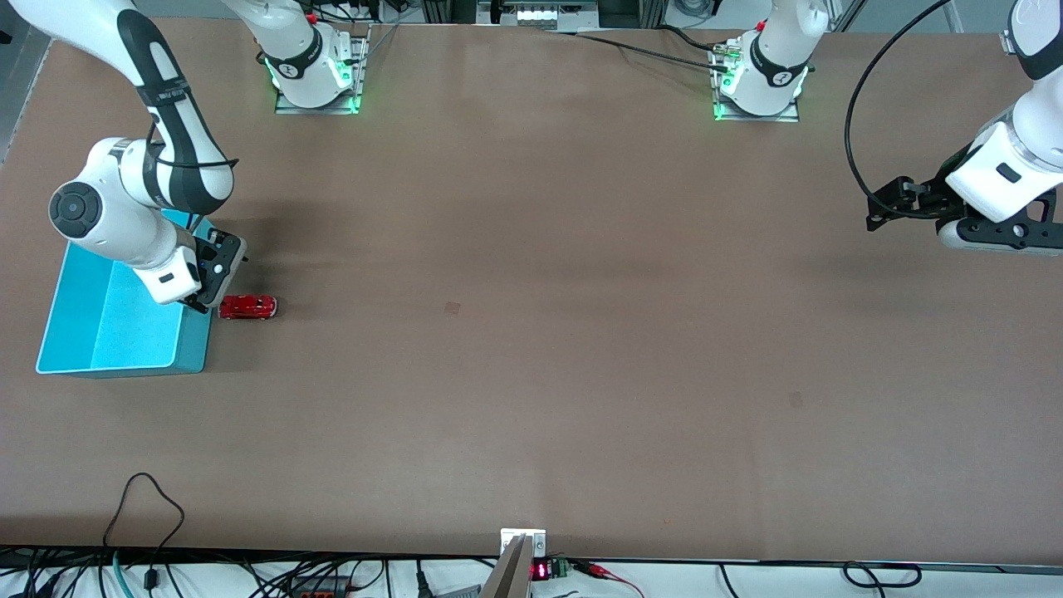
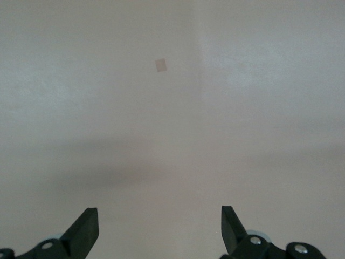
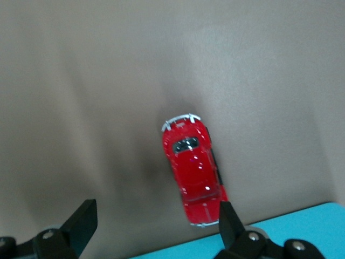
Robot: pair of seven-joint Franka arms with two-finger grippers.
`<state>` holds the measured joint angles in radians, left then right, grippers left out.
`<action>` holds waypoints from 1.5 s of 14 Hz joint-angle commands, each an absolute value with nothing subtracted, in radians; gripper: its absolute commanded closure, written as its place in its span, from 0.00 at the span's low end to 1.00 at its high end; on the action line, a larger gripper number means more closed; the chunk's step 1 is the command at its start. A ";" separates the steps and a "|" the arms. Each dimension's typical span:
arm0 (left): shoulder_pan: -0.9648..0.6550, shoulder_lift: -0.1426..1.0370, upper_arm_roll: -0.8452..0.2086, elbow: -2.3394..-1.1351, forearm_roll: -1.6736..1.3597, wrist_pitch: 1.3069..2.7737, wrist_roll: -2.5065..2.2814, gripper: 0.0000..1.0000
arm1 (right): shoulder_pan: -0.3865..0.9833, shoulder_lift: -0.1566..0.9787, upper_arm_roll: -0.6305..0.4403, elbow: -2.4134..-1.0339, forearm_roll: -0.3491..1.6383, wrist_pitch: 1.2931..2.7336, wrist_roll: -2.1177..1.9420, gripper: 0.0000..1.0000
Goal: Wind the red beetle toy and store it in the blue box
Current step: 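Lower the right gripper onto the red car beside the blue box, then grasp the red car with the right gripper and lift it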
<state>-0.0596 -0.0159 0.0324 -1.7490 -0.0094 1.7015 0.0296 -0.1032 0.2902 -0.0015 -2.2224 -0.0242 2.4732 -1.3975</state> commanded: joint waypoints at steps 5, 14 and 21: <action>-0.064 -0.023 0.041 -1.752 0.006 1.712 0.058 0.00 | -0.110 0.350 0.011 -2.232 -0.041 2.620 -1.448 0.00; -0.064 -0.023 0.041 -1.752 0.006 1.706 0.060 0.00 | -0.098 0.383 0.011 -2.270 -0.040 2.698 -1.453 0.78; -0.064 -0.025 0.041 -1.750 0.008 1.694 0.060 0.00 | -0.084 0.353 0.043 -2.240 -0.025 2.692 -1.187 1.00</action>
